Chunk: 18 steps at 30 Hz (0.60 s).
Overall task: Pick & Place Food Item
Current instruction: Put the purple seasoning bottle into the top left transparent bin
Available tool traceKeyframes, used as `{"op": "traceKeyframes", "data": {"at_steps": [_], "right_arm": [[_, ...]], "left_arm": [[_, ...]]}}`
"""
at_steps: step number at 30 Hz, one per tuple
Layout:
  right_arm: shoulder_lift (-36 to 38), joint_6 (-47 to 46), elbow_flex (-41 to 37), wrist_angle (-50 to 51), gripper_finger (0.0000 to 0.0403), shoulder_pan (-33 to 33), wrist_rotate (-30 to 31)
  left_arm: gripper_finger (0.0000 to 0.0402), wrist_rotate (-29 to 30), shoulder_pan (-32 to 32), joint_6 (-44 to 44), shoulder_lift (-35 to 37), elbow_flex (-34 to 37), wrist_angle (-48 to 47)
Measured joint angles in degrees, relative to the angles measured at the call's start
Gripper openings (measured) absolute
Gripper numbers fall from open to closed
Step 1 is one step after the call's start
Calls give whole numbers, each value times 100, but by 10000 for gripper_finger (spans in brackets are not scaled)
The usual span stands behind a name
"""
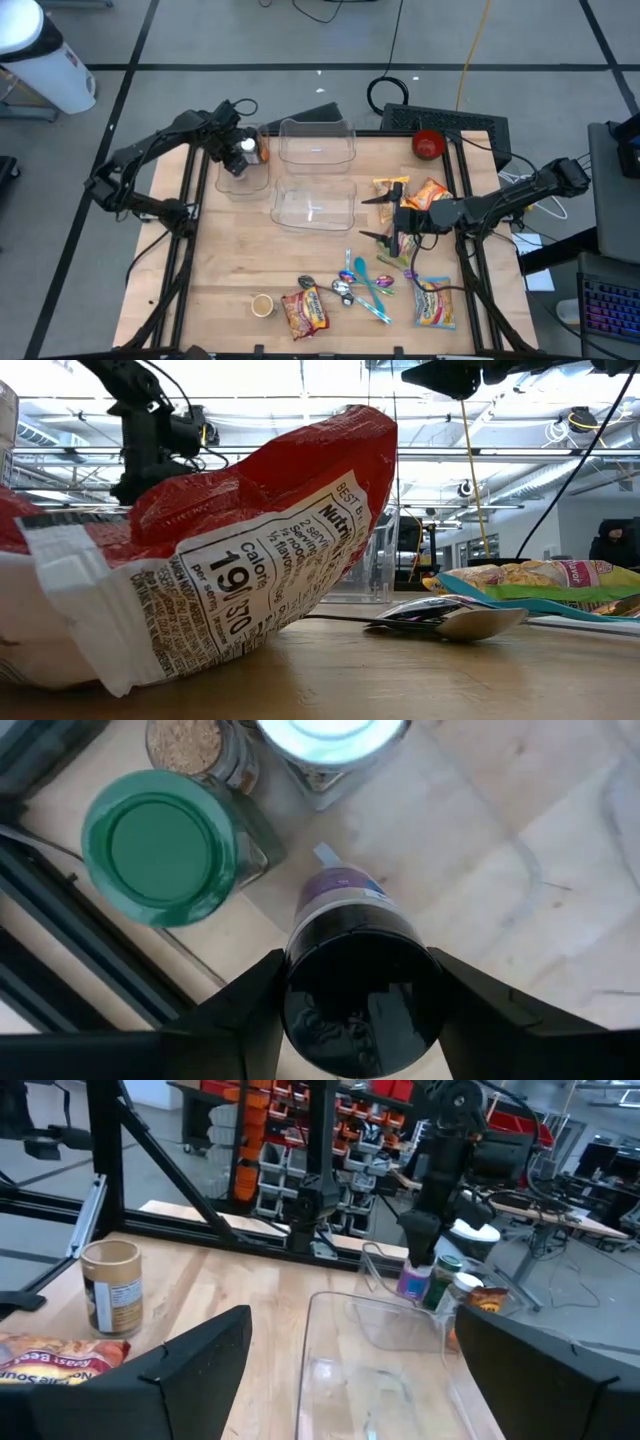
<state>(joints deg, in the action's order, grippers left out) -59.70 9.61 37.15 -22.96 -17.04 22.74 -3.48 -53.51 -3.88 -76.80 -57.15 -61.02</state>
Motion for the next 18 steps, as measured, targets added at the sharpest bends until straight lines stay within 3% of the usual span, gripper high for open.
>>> {"op": "traceKeyframes", "data": {"at_steps": [10, 18], "right_arm": [[0, 6, 0, -3, 345, 0, 0], [0, 6, 0, -37, 345, -2, -2]], "left_arm": [[212, 264, -46, -4, 9, 280, 296], [269, 528, -46, 139, -6, 300, 248]]}}
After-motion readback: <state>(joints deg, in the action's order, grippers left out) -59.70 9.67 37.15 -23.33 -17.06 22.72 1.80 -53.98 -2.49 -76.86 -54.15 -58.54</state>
